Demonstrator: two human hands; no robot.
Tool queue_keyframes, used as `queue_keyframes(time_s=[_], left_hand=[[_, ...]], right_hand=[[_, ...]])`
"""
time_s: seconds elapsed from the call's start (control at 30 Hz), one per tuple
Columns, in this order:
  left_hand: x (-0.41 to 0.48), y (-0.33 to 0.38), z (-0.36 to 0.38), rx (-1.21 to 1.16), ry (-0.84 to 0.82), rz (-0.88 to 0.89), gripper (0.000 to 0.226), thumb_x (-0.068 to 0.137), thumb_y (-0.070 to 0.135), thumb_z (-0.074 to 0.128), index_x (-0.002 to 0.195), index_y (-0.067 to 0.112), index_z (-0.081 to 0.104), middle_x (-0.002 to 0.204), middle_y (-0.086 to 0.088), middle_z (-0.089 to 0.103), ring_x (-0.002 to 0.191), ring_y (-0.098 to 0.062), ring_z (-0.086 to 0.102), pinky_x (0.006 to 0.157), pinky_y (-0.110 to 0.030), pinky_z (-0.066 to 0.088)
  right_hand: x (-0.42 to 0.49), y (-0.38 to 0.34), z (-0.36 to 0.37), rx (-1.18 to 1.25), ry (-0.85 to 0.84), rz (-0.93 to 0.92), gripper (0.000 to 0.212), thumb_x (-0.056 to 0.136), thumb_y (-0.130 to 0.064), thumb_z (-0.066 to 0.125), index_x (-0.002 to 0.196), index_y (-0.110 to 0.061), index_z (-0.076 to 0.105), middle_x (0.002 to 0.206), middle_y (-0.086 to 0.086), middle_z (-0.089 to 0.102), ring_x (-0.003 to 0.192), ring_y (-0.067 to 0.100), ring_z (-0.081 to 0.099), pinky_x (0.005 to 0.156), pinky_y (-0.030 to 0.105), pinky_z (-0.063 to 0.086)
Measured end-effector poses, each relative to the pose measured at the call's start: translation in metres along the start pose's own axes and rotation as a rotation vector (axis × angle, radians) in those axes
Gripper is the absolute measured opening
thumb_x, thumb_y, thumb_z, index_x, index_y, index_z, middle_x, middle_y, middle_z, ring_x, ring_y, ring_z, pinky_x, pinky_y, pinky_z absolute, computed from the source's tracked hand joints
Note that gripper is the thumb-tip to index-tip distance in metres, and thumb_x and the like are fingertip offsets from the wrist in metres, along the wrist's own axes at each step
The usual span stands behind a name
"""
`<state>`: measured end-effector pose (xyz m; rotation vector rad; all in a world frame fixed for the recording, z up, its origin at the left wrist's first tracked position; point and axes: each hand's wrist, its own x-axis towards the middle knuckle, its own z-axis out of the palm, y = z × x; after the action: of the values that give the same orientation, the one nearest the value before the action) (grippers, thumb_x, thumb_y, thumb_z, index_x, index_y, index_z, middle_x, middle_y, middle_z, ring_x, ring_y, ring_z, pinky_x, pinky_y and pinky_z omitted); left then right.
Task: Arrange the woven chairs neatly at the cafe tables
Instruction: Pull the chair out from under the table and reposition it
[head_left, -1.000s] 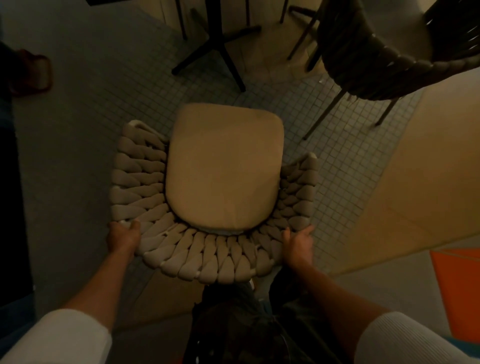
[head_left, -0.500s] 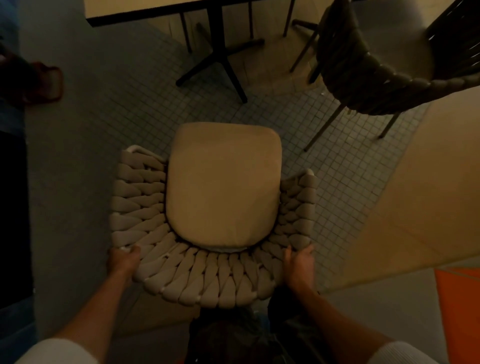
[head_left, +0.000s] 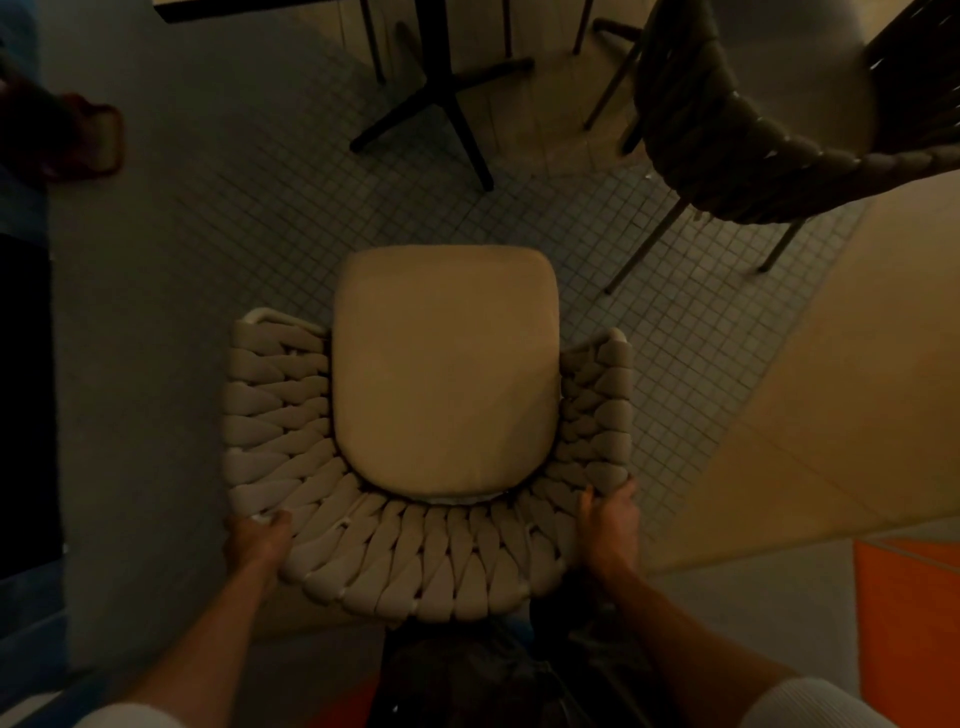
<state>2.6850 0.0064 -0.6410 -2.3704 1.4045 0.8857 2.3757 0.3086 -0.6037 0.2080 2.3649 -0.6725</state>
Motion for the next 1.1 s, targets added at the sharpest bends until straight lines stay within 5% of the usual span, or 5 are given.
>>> queue_keyframes(time_s=[0.37,0.67,0.83,0.97,1.1], left_hand=[[0.0,0.015,-0.007,-0.057,0.01,0.018,0.055,0.092,0.03,0.067,0.131,-0.008,0.058,0.136,-0.028,0.058,0.122,-0.044,0.057,0.097,-0.042,0.049],[0.031,0.079,-0.033,-0.079,0.035,0.093,0.064,0.088,0.019,0.075,0.141,-0.005,0.048,0.145,-0.027,0.051,0.132,-0.043,0.051,0.107,-0.045,0.042],[0.053,0.073,-0.038,-0.072,-0.01,0.188,0.077,0.077,0.045,0.077,0.136,0.003,0.055,0.14,-0.022,0.059,0.128,-0.04,0.056,0.108,-0.05,0.045],[0.039,0.07,-0.038,-0.057,0.039,0.252,0.05,0.089,0.035,0.073,0.123,0.0,0.06,0.126,-0.024,0.065,0.116,-0.043,0.061,0.098,-0.048,0.049],[0.038,0.067,-0.039,-0.037,0.06,0.269,0.064,0.095,0.044,0.065,0.135,-0.004,0.053,0.139,-0.03,0.055,0.126,-0.048,0.053,0.105,-0.049,0.043]], right_hand=[[0.056,-0.041,-0.043,-0.107,-0.128,-0.086,0.062,0.091,-0.048,0.07,0.133,-0.008,0.048,0.123,0.015,0.063,0.107,0.031,0.063,0.082,0.034,0.052],[0.093,-0.084,-0.038,-0.159,-0.104,-0.068,0.057,0.097,-0.039,0.065,0.137,-0.004,0.045,0.129,0.018,0.059,0.116,0.034,0.059,0.088,0.039,0.05],[0.095,-0.085,-0.029,-0.142,0.022,-0.082,0.044,0.098,-0.03,0.065,0.127,0.001,0.052,0.122,0.021,0.061,0.11,0.033,0.061,0.082,0.036,0.048],[0.093,-0.09,-0.025,-0.138,0.063,-0.116,0.04,0.098,-0.027,0.064,0.122,0.002,0.053,0.112,0.018,0.061,0.105,0.034,0.062,0.077,0.035,0.047],[0.119,-0.131,-0.023,-0.202,0.027,-0.234,0.049,0.096,-0.037,0.065,0.124,0.002,0.055,0.118,0.023,0.065,0.109,0.039,0.063,0.077,0.033,0.043]])
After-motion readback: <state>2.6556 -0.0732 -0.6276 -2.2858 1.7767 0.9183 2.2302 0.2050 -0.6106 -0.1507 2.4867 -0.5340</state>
